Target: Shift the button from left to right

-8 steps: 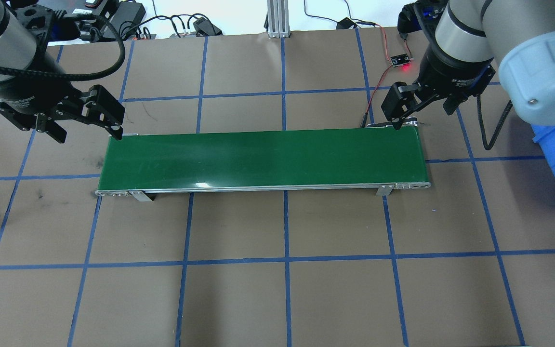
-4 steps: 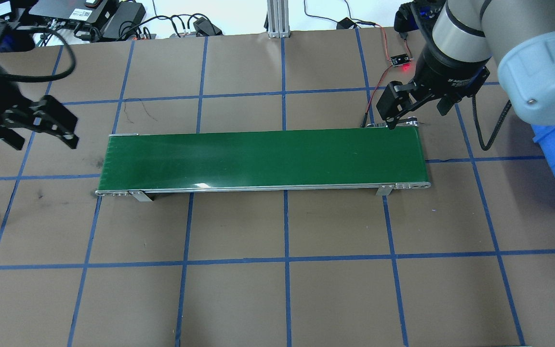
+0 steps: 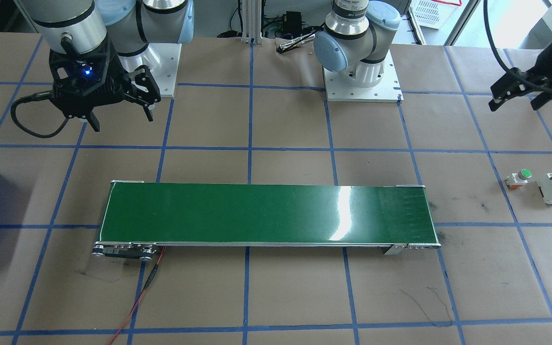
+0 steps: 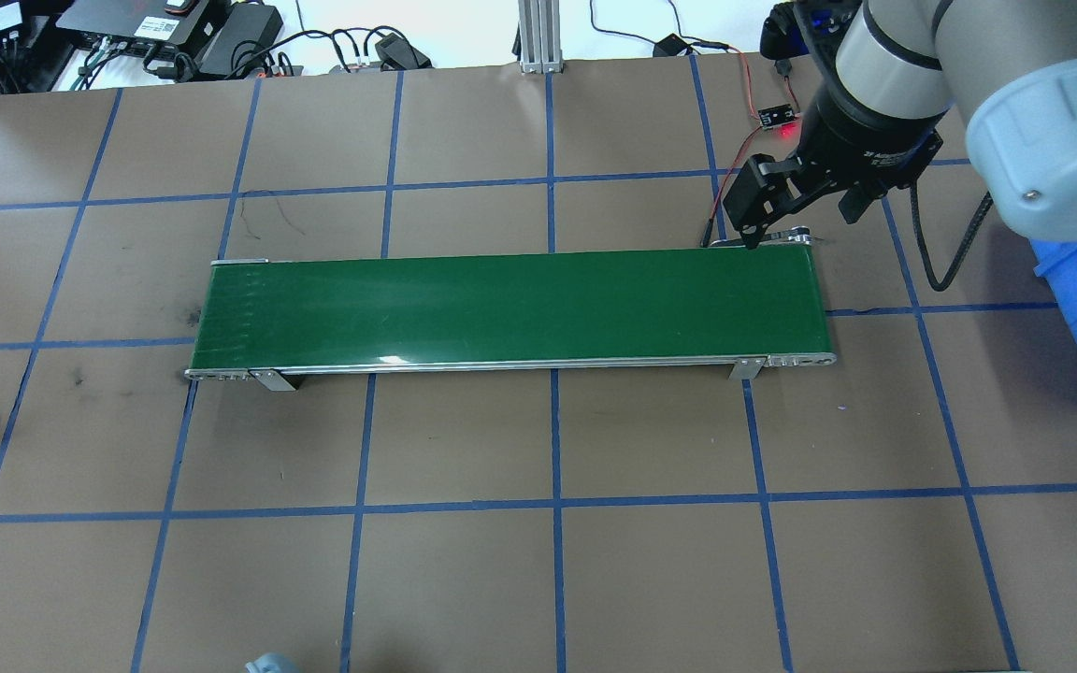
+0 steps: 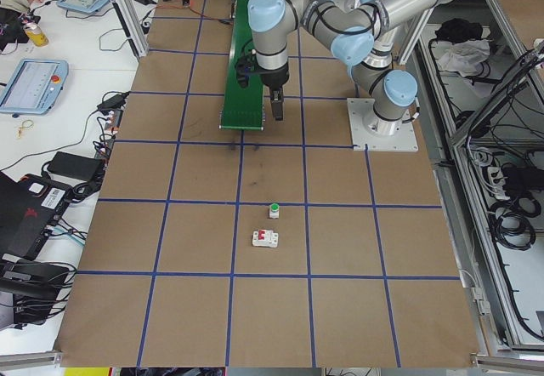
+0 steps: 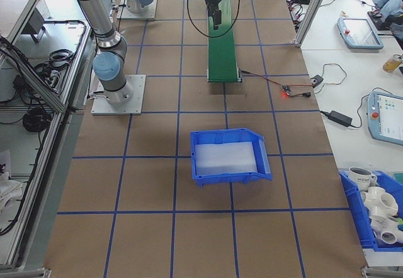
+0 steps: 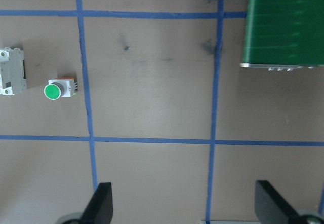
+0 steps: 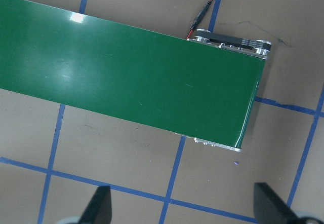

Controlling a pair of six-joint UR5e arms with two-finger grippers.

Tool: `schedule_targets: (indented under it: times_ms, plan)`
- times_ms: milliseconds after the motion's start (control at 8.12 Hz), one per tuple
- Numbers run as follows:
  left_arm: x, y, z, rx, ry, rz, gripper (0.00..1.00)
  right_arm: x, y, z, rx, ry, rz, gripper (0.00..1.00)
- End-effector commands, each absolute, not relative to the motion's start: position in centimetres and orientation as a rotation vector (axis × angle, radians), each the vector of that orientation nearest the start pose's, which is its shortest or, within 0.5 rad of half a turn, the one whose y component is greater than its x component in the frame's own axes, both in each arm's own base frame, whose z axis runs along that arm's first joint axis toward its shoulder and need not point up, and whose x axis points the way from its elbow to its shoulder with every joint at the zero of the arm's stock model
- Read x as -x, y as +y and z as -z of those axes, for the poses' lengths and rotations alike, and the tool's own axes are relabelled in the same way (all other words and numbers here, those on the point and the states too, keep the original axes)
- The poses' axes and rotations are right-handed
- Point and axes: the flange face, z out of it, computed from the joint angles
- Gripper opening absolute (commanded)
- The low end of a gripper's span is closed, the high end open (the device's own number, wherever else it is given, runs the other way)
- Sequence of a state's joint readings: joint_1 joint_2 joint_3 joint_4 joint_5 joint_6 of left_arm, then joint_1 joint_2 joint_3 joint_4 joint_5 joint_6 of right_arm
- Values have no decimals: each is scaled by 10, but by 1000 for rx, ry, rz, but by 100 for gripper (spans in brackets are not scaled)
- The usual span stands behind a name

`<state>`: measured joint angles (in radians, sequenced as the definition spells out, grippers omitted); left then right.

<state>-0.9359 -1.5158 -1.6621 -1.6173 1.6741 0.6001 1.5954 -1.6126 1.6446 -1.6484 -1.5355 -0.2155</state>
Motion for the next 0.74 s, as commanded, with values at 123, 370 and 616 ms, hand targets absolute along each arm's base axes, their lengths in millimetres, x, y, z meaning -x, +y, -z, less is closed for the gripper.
schedule_targets:
  times_ms: [123, 370, 616]
  plan:
    - [-323, -449, -382, -178, 3069, -207, 100, -149, -477, -479, 375, 3084, 82, 100]
    - [-392, -456, -319, -300, 3026, -168, 100, -149, -478, -479, 375, 3088, 86, 100]
    - [-403, -461, -265, -296, 3087, -230, 100, -147, -476, -477, 417, 3087, 65, 100]
